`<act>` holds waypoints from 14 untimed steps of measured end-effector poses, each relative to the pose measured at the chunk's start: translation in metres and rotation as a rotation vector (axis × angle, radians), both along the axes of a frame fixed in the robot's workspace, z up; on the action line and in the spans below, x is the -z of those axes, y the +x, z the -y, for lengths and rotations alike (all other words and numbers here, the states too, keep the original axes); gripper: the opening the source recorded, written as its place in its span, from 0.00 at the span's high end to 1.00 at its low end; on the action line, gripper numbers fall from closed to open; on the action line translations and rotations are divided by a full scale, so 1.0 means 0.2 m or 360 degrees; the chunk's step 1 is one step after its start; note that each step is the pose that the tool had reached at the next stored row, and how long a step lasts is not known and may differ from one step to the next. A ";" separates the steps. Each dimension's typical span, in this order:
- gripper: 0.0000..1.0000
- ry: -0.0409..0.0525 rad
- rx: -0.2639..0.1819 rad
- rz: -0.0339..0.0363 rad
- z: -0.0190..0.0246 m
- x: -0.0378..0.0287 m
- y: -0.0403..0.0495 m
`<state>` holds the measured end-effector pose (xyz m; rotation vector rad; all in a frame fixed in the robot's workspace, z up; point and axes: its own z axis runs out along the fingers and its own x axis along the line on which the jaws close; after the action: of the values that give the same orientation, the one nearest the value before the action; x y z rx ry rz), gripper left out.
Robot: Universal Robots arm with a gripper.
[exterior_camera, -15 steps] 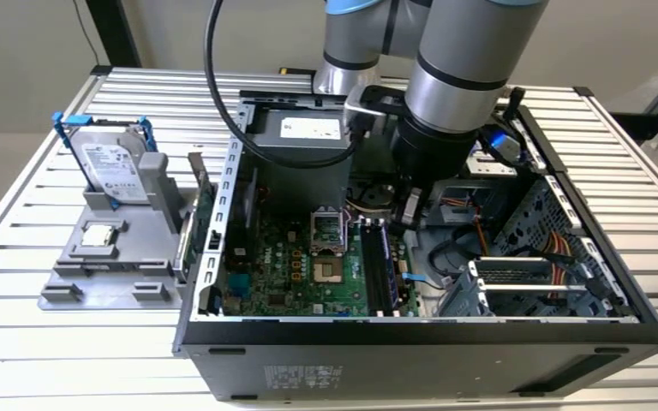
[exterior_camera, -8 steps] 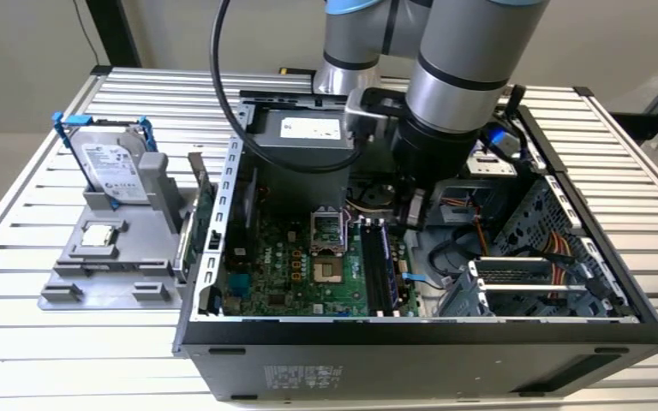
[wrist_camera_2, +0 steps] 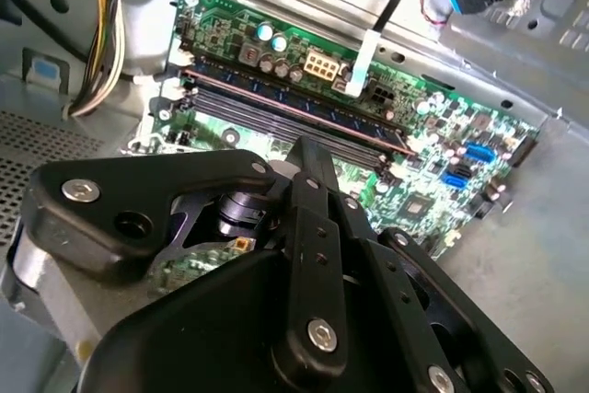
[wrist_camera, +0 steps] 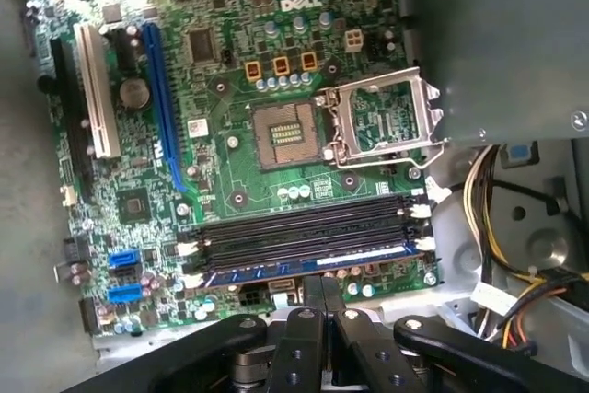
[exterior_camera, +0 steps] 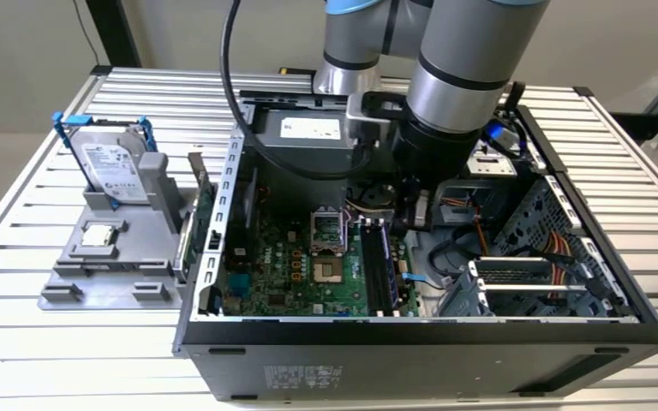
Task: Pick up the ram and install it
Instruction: 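Press down the ram until it locks into place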
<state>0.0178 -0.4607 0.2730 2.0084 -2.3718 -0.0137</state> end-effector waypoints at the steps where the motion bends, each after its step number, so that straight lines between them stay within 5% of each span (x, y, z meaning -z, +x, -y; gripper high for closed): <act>1: 1.00 0.0000 -0.0022 0.0000 0.000 0.000 0.000; 3: 1.00 0.0000 -0.0064 0.0000 0.000 0.000 0.000; 5: 1.00 0.0000 -0.0187 0.0000 0.000 0.001 0.003; 14: 1.00 0.0001 -0.0212 0.0000 0.000 0.008 0.004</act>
<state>0.0187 -0.4607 0.2714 2.1620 -2.2326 -0.0106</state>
